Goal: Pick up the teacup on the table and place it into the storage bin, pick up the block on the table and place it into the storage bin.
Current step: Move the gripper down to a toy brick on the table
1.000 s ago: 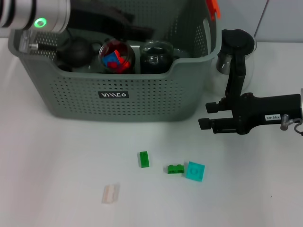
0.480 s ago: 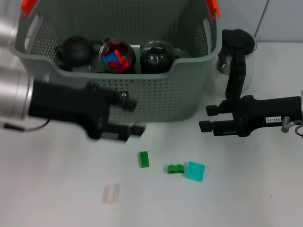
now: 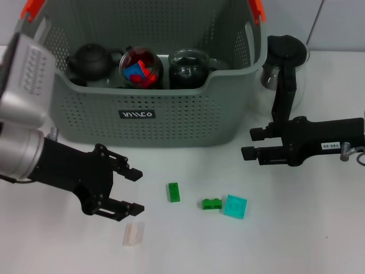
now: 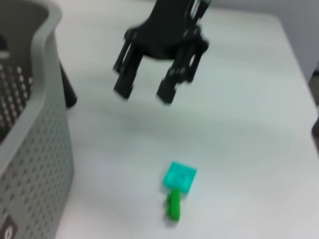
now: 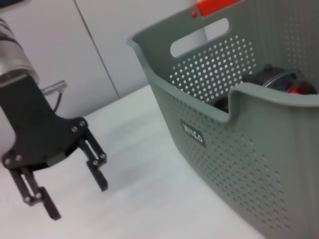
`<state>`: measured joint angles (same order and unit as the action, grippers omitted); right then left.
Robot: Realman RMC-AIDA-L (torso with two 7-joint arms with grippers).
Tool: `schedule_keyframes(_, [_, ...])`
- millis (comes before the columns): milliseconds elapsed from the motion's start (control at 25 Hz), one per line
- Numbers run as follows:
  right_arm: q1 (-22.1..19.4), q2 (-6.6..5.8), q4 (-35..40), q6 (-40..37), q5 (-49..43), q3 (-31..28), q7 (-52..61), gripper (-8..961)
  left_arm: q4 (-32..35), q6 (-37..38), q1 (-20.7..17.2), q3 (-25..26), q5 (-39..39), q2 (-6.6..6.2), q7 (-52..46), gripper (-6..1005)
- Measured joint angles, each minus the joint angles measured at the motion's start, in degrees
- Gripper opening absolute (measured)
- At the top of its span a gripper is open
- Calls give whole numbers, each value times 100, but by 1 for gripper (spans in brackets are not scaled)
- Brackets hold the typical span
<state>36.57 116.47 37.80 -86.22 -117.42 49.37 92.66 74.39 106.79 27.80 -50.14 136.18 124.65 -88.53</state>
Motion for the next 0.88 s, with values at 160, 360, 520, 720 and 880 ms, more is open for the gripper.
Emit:
schedule_keyframes(160, [-18,-2,-12,11,0,-21,-13,643,-159,-487,60,-429,541,4,13,621])
schedule_keyframes(360, [-27,-2,-9,16,0,-21,-9,643,-446,-972,80,-1152,1019,12,-36,618])
schedule_keyframes(520, [-27,-1,7,9,0,-27,10,643,-515,-1110,120,-1524,1208,14,-130,615])
schedule_keyframes(720, [-27,-1,-9,12,0,-33,14,643,-503,-1113,136,-1724,1267,15,-276,612])
schedule_keyframes(880, [-27,-2,-5,11,0,-34,15,643,-500,-1123,141,-1940,1312,16,-456,609])
